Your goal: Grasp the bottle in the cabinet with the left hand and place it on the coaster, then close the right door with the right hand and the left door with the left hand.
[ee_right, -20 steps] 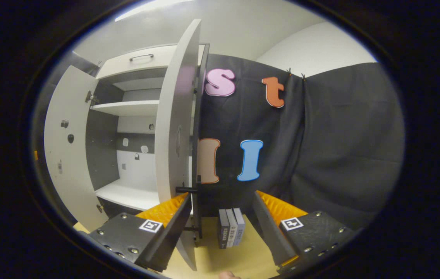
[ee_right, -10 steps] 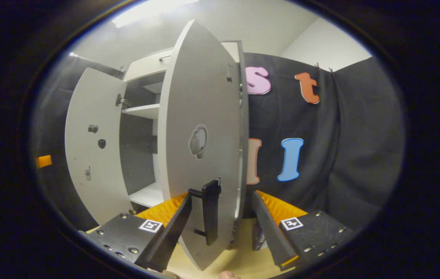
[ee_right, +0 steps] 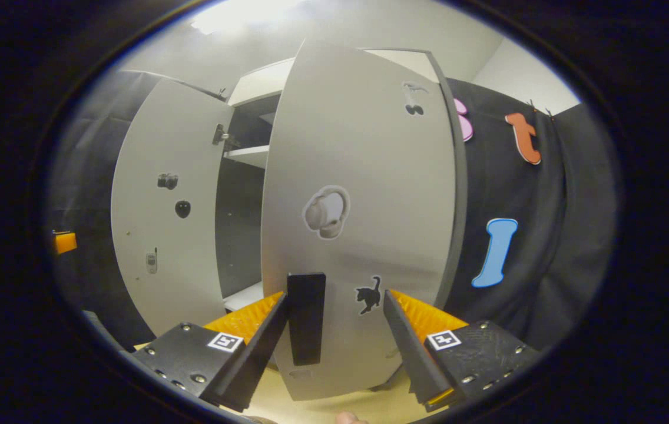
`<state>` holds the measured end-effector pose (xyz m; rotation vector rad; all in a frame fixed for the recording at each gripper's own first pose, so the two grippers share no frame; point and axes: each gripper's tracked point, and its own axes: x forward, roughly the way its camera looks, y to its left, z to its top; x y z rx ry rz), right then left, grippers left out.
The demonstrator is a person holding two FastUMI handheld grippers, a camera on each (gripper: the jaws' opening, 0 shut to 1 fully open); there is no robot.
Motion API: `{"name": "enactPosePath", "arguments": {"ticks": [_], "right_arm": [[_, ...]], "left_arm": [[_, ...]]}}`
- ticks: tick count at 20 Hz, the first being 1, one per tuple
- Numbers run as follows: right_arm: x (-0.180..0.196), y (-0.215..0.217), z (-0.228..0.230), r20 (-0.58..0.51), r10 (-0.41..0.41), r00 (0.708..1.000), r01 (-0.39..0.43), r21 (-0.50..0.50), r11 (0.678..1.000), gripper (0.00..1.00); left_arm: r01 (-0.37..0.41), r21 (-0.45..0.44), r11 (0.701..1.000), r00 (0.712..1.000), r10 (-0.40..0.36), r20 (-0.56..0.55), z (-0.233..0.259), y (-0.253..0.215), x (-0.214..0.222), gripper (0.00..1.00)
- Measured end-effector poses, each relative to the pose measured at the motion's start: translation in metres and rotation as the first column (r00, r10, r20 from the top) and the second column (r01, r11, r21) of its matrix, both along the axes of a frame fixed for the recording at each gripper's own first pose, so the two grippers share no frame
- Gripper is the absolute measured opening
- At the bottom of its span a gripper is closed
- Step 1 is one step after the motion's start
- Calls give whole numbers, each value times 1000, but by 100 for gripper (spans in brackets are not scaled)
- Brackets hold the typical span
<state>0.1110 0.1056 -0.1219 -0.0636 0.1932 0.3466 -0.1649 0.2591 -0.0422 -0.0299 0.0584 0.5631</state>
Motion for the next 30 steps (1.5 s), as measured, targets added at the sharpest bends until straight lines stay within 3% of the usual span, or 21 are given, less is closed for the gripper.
{"name": "enactPosePath", "arguments": {"ticks": [18,30], "right_arm": [[68,44,-24,-52,-56,997,60,79,995,98],[104,57,-29,-4,-171,985,171,61,983,98]], "left_arm": [[-101,18,995,995,101,-7,2,30,-31,78],[-146,11,989,989,146,-9,-7,47,-33,78]]}}
